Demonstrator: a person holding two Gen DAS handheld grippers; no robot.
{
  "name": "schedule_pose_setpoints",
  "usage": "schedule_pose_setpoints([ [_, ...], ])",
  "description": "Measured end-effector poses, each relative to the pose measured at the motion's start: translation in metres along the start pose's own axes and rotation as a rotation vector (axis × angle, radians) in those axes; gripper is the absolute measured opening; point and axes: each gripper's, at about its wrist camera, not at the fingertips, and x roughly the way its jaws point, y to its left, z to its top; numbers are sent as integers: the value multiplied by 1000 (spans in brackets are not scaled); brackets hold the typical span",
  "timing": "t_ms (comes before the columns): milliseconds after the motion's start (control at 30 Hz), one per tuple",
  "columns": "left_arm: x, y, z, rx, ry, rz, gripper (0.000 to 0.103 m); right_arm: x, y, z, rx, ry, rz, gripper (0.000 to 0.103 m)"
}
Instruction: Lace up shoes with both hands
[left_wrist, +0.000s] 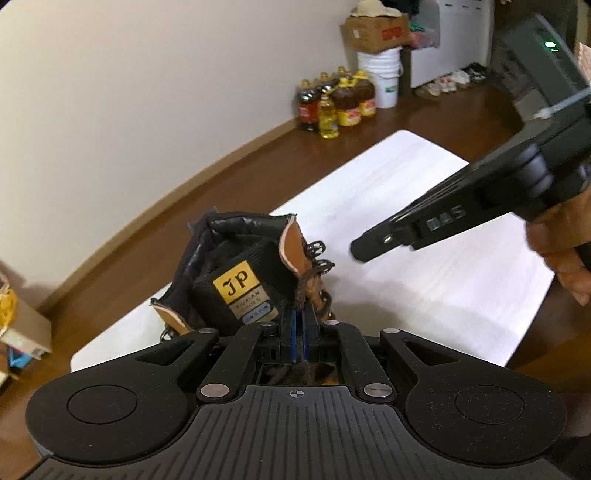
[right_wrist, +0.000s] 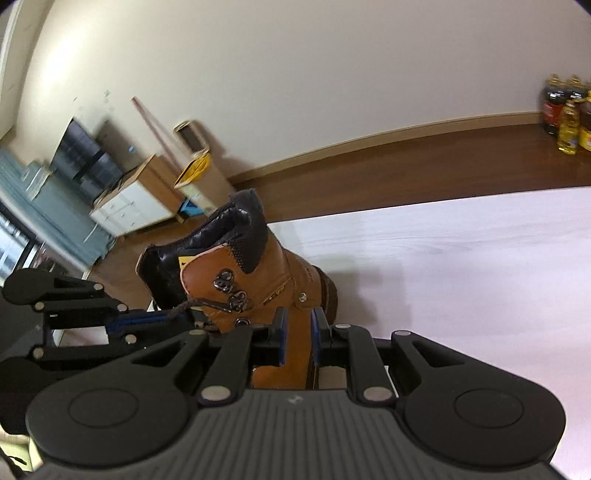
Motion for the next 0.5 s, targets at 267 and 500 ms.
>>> schedule_pose_setpoints([
  [267, -7, -33, -10, 195, -27, 203, 3, 5, -5, 12, -15, 49, 93, 18],
  [500, -18, -42, -17, 271, -56, 257, 3, 1, -5, 13, -49, 77, 151, 18],
])
